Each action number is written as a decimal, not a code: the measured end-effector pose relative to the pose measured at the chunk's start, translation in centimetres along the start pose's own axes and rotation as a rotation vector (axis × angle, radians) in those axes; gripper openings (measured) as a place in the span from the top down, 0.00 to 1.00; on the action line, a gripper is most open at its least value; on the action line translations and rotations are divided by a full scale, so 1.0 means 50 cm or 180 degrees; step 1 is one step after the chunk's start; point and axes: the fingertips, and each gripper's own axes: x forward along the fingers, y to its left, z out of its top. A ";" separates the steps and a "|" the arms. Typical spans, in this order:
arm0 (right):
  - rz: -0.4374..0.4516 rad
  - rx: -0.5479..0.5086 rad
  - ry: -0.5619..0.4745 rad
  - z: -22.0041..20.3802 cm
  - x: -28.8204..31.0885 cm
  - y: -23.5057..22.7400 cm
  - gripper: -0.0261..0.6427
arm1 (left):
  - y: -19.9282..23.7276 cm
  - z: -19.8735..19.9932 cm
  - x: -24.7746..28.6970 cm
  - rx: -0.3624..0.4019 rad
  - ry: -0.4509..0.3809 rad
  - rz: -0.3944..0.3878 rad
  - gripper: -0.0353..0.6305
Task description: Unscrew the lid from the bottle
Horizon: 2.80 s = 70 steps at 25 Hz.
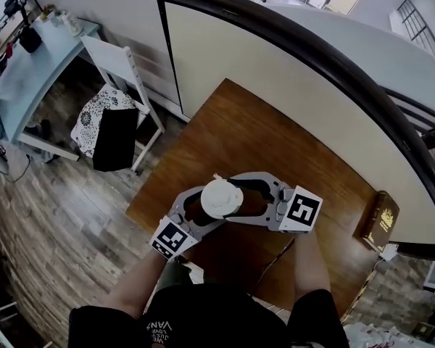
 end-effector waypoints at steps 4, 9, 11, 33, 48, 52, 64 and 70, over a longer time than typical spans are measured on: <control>-0.0145 -0.0009 0.0048 -0.001 -0.001 0.001 0.51 | 0.002 -0.001 -0.001 0.0063 0.0014 0.0003 0.43; -0.0818 -0.0017 -0.0014 0.008 -0.017 0.001 0.50 | 0.001 -0.003 -0.002 0.0053 0.0025 0.0010 0.43; -0.1197 0.0054 -0.0107 0.013 -0.022 0.002 0.50 | 0.001 -0.005 -0.003 0.0046 0.0041 0.0022 0.43; -0.1482 -0.0027 0.0084 0.010 0.054 -0.014 0.45 | 0.006 -0.007 -0.005 0.0019 0.0066 0.0116 0.43; -0.1779 0.0201 -0.0267 0.078 0.022 -0.020 0.45 | 0.003 -0.014 -0.002 0.0003 0.0092 0.0073 0.43; -0.1887 0.0226 -0.0431 0.124 0.005 -0.015 0.45 | 0.005 -0.017 -0.003 -0.0005 0.0129 0.0046 0.43; -0.2434 0.0195 -0.0828 0.232 -0.079 0.014 0.45 | 0.002 -0.029 0.000 -0.0087 0.0341 -0.0106 0.43; -0.2739 0.0235 -0.0929 0.245 -0.115 0.041 0.45 | 0.008 -0.022 -0.026 -0.0115 0.0334 -0.0084 0.42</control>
